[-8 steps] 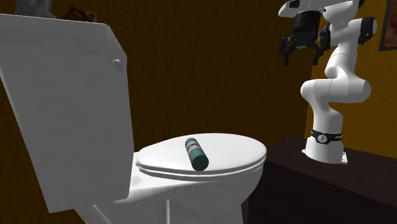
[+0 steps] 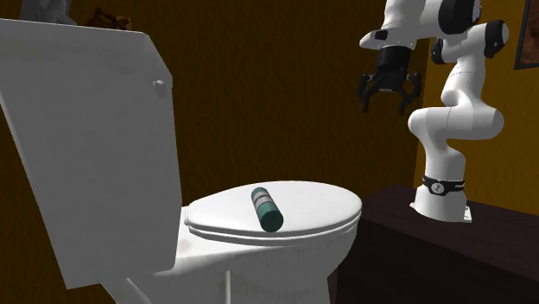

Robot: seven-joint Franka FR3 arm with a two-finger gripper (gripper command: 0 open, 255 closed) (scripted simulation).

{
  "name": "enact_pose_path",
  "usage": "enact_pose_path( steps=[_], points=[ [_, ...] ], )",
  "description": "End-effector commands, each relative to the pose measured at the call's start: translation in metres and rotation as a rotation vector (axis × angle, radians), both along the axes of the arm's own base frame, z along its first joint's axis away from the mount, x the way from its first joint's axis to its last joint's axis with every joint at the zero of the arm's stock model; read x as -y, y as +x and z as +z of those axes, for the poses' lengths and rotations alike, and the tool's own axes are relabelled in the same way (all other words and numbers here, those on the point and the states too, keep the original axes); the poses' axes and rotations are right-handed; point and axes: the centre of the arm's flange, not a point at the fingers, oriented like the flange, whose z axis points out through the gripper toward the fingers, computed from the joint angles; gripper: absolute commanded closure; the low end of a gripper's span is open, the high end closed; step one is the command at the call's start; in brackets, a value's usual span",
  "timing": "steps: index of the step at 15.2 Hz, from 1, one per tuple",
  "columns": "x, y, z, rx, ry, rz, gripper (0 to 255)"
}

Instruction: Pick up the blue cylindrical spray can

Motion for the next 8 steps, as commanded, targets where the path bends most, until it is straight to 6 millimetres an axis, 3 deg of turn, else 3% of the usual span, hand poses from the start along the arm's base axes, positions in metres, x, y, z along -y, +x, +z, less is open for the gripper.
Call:
enact_pose_path(
  steps=[1,8],
  points=[
    [0.012,0.006,-0.019,0.012,-0.022,0.050,0],
    [0.061,0.034,-0.086,0.046,-0.094,0.212,0]
  ],
)
